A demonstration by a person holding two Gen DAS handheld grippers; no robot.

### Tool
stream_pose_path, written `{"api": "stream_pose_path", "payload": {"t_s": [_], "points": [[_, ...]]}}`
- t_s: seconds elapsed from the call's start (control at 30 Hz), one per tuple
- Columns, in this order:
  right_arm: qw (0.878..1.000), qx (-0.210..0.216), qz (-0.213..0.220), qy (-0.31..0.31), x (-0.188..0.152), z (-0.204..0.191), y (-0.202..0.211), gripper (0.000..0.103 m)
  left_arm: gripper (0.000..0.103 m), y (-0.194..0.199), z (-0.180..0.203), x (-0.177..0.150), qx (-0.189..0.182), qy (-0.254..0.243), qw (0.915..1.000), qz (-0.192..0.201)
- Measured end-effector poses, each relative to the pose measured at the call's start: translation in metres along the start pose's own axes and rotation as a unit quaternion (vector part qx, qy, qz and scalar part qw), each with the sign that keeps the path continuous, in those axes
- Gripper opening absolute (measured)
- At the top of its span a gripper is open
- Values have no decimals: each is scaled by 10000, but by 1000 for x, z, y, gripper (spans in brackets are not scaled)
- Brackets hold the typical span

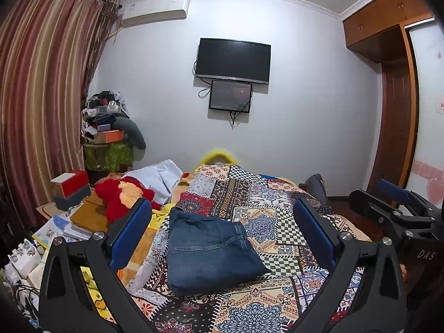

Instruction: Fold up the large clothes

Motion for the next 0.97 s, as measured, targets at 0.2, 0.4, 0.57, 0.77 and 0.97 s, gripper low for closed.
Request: {"api": "stream_pose_path", "payload": {"t_s": [0.2, 0.4, 0.57, 0.77, 0.97], "points": [[10000, 16, 9, -3, 0, 1, 0, 103, 103, 0, 0, 0, -42, 26, 10000, -16], [10000, 18, 14, -22, 0, 2, 0, 103, 103, -2, 0, -1, -139, 17, 9998, -125], [10000, -24, -6, -33, 1, 1, -2, 103, 103, -3, 2, -1, -191, 20, 9997, -156], [9999, -76, -53, -73, 1, 2, -5, 103, 103, -4, 3, -2, -226, 14, 9996, -184], [9998, -87, -99, -117, 1, 1, -8, 103, 103, -6, 2, -4, -256, 3, 9994, -219]]}}
Point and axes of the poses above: each gripper's, at about its wrist camera, not at the fingertips, and y roughly against the way its jaws point, z to its right, x to its top, the point moved 1 cm from there along -y, roughly the way its jaws point, and after that the axes turned 7 degrees about y, right-handed, at the moved point
